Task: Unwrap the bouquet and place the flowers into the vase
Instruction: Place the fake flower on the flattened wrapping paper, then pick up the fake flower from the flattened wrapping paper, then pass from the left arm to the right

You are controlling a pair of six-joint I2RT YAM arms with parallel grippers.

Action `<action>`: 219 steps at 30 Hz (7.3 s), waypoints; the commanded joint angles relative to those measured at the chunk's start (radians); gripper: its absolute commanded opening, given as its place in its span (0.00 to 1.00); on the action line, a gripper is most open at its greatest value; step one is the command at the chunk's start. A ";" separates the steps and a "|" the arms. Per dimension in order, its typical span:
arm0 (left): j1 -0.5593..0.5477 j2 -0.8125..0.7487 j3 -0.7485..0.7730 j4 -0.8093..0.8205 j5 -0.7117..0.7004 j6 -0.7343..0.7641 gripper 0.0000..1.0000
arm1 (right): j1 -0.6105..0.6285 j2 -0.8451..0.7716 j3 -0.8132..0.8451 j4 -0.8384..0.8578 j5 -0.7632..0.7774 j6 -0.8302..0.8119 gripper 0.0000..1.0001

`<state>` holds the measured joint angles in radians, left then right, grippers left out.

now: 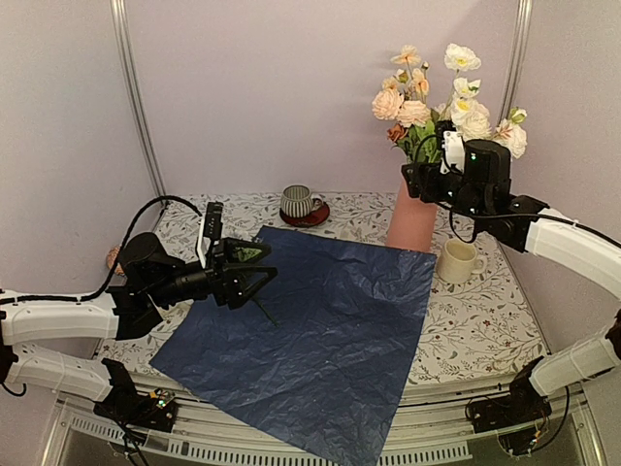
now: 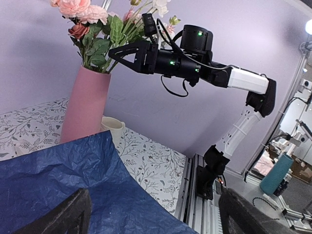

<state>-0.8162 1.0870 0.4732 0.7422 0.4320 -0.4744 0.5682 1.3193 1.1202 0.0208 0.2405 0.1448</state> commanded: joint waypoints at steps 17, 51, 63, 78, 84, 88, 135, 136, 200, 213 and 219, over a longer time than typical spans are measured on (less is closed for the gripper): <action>0.000 -0.005 -0.022 -0.102 -0.258 -0.018 0.94 | 0.077 -0.164 -0.413 0.163 -0.258 0.117 0.85; 0.148 0.082 0.141 -0.683 -0.567 -0.227 0.97 | 0.170 0.424 -0.385 0.738 -0.438 0.000 0.85; 0.166 0.313 0.275 -0.864 -0.651 -0.427 0.80 | 0.213 0.418 -0.376 0.705 -0.385 -0.054 0.85; 0.164 0.477 0.309 -0.843 -0.619 -0.567 0.67 | 0.257 0.436 -0.347 0.668 -0.316 -0.110 0.86; 0.164 0.512 0.331 -0.843 -0.627 -0.564 0.65 | 0.263 0.437 -0.342 0.660 -0.309 -0.117 0.86; 0.164 0.524 0.338 -0.842 -0.642 -0.562 0.64 | 0.265 0.437 -0.341 0.657 -0.306 -0.119 0.86; 0.094 0.558 0.509 -1.047 -0.822 -0.594 0.00 | 0.280 0.455 -0.319 0.631 -0.269 -0.134 0.86; 0.086 0.535 0.509 -1.053 -0.838 -0.581 0.00 | 0.281 0.456 -0.317 0.631 -0.268 -0.134 0.86; -0.018 0.024 -0.007 0.149 -0.041 0.001 0.00 | 0.341 0.261 -0.083 0.647 -0.995 0.282 0.39; -0.036 0.079 0.019 0.203 0.003 -0.012 0.00 | 0.383 0.312 -0.130 0.819 -0.881 0.265 0.33; -0.049 0.082 0.029 0.210 0.016 0.005 0.00 | 0.383 0.343 -0.114 0.815 -0.847 0.295 0.33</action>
<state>-0.8440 1.1660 0.4686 0.8986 0.4232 -0.4892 0.9463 1.6390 0.9741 0.8028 -0.6418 0.4122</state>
